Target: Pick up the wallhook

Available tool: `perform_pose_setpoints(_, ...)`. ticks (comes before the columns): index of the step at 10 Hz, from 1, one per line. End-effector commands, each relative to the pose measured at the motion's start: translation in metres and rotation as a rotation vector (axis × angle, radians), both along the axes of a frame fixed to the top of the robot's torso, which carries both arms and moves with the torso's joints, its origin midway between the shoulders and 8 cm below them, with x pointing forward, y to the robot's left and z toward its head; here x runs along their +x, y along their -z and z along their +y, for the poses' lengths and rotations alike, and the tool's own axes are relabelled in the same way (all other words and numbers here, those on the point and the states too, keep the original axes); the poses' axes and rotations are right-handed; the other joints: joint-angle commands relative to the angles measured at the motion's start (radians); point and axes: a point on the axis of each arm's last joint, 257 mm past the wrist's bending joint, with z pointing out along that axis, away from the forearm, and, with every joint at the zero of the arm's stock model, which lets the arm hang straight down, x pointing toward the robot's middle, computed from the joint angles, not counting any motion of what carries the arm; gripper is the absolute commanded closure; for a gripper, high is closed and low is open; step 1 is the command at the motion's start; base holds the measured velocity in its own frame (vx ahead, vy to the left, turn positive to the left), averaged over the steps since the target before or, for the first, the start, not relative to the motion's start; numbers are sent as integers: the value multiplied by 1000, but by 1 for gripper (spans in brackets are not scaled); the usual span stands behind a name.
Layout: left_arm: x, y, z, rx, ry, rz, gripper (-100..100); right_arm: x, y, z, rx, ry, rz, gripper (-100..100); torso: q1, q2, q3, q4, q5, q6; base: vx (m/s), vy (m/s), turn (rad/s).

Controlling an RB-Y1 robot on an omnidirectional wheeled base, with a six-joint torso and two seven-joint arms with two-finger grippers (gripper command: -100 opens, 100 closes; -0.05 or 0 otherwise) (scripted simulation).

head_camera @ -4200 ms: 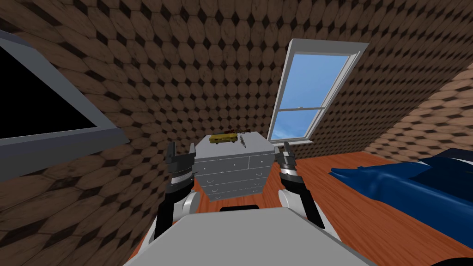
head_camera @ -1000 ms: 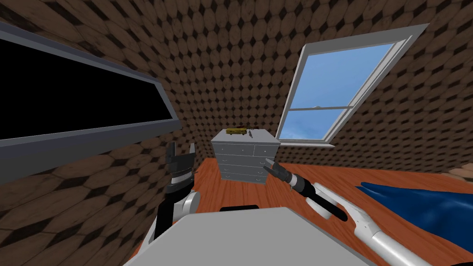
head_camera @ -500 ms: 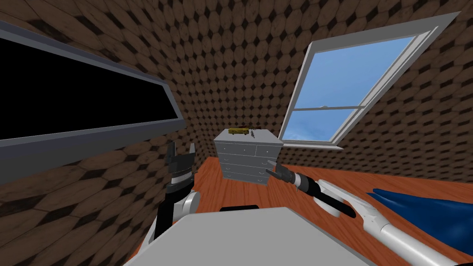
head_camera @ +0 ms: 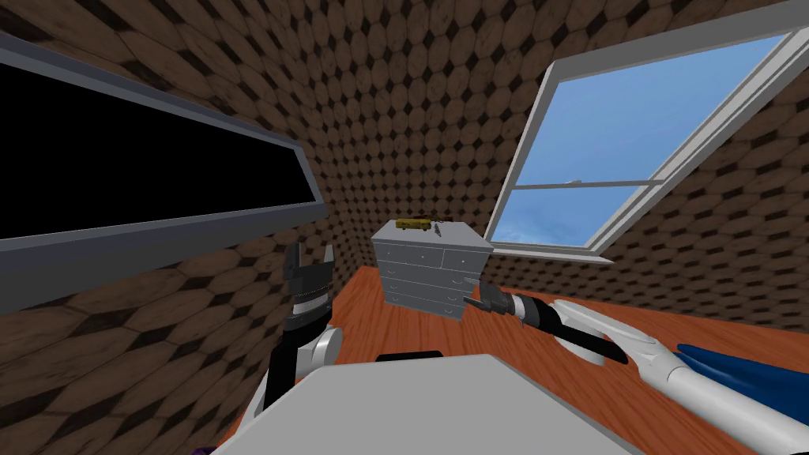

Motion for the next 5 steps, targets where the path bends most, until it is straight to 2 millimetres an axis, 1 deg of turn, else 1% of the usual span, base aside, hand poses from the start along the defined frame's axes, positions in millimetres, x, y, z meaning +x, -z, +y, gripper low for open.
perform_pose_setpoints(1,0,0,0,0,0,0,0,-4,11,-16,-92,-30,-1,-100,0,0,0,0,0,0,4,3,176)
perform_pose_setpoints(2,0,0,0,0,0,0,0,-4,10,-21,-116,-39,2,-100,0,-1,0,0,0,-1,5,-3,125)
perform_pose_setpoints(3,0,0,0,0,0,0,0,-4,9,-24,-135,-46,5,-100,0,-1,0,0,0,0,0,0,0)
perform_pose_setpoints(4,0,0,0,0,0,0,0,-8,18,-40,-209,-69,4,-100,0,0,0,0,0,0,10,2,244)
perform_pose_setpoints(5,0,0,0,0,0,0,0,-8,17,-45,-236,-79,7,-100,0,-1,-1,0,0,-1,12,-7,99)
